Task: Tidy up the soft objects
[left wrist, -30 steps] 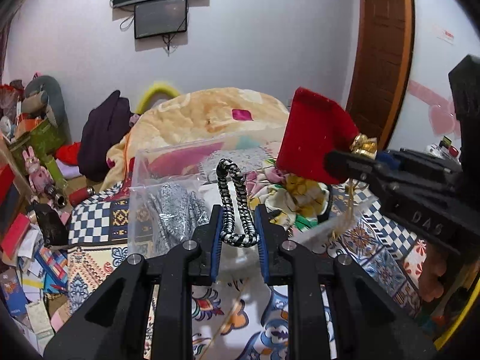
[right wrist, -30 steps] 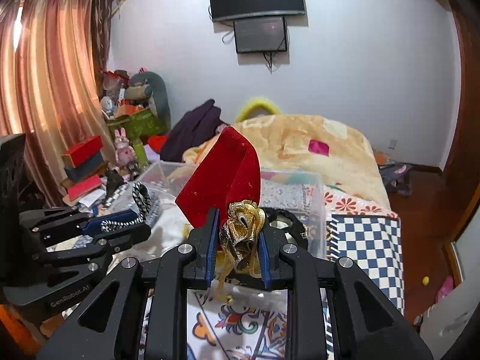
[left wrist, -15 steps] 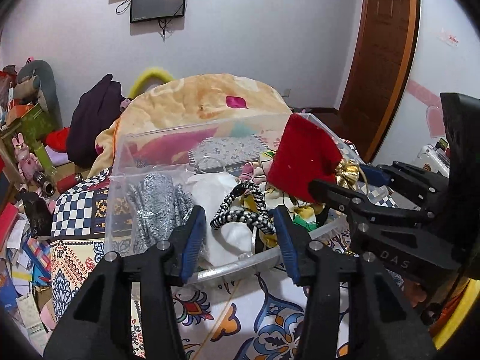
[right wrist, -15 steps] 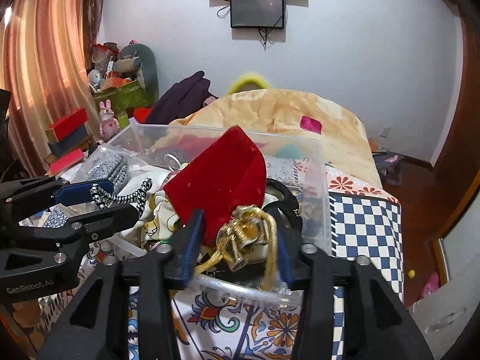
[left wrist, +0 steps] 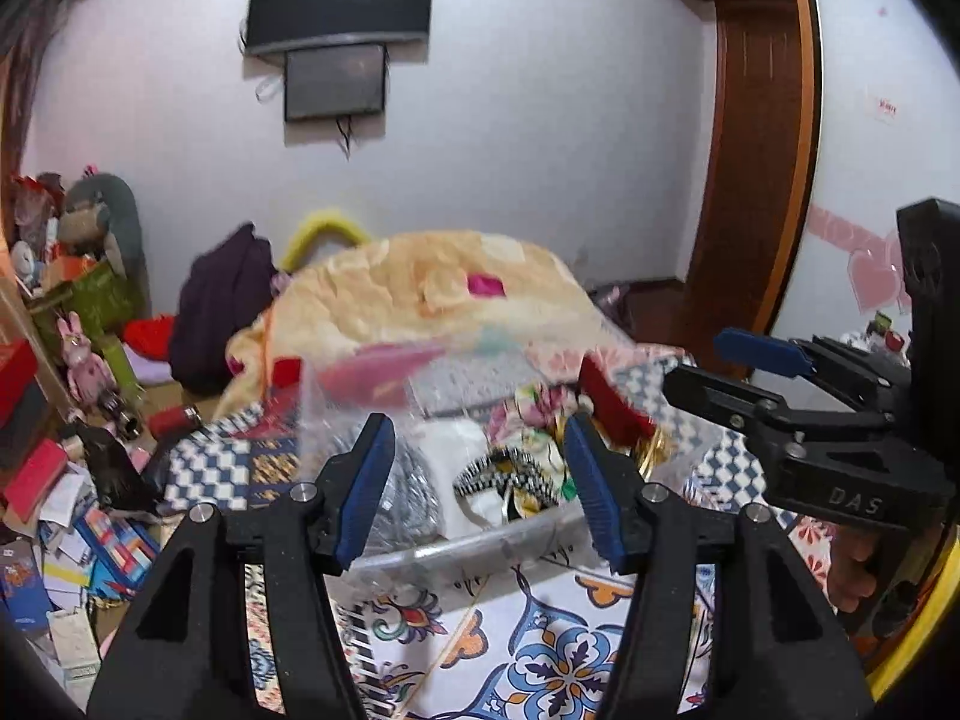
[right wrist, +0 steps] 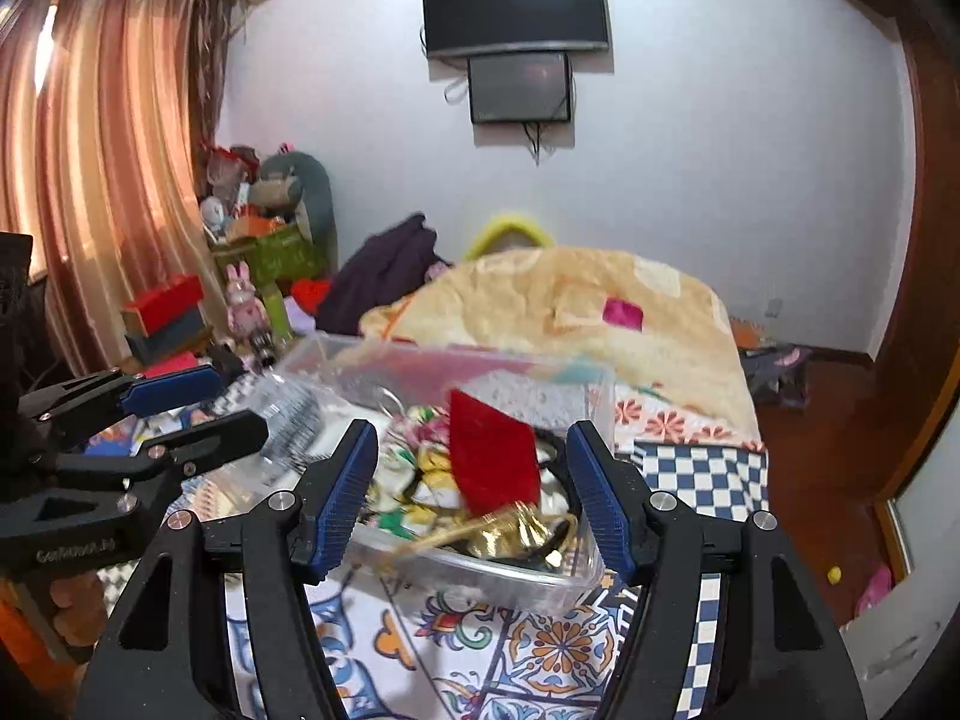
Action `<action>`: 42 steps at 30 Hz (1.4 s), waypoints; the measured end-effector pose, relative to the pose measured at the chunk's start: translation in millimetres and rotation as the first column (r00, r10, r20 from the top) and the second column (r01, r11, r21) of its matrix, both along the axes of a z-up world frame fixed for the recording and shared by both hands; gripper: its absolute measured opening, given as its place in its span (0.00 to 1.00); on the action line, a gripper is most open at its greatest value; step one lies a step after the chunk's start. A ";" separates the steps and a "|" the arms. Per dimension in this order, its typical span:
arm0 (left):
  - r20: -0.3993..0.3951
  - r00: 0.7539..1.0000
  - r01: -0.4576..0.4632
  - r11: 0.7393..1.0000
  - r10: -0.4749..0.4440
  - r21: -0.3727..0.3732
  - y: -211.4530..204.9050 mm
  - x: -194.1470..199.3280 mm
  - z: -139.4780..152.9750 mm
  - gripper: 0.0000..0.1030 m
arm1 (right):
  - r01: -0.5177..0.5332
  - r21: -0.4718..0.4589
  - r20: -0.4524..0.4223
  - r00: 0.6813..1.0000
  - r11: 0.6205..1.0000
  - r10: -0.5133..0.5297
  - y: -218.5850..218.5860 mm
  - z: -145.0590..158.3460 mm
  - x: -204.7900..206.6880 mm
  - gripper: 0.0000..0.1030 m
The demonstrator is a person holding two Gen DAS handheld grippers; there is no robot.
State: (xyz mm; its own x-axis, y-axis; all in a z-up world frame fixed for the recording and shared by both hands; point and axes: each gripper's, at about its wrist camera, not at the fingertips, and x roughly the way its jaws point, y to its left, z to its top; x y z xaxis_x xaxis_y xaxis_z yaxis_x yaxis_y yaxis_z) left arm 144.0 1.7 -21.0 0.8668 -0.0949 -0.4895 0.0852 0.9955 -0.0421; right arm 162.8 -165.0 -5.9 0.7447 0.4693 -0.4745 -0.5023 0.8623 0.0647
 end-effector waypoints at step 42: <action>0.264 0.962 -0.064 0.998 0.063 -0.005 2.4 -84.3 40.9 0.94 | -0.034 0.141 0.238 0.971 0.989 -0.001 -2.5 33.3 -78.1 0.98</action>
State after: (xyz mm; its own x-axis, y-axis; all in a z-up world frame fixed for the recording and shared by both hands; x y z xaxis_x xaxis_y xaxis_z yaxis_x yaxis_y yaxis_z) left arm 59.7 4.1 19.9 0.9696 -0.0340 -0.2424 0.0292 0.9993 -0.0234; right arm 84.6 -167.6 27.4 0.8191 0.5328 -0.2126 -0.5322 0.8441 0.0647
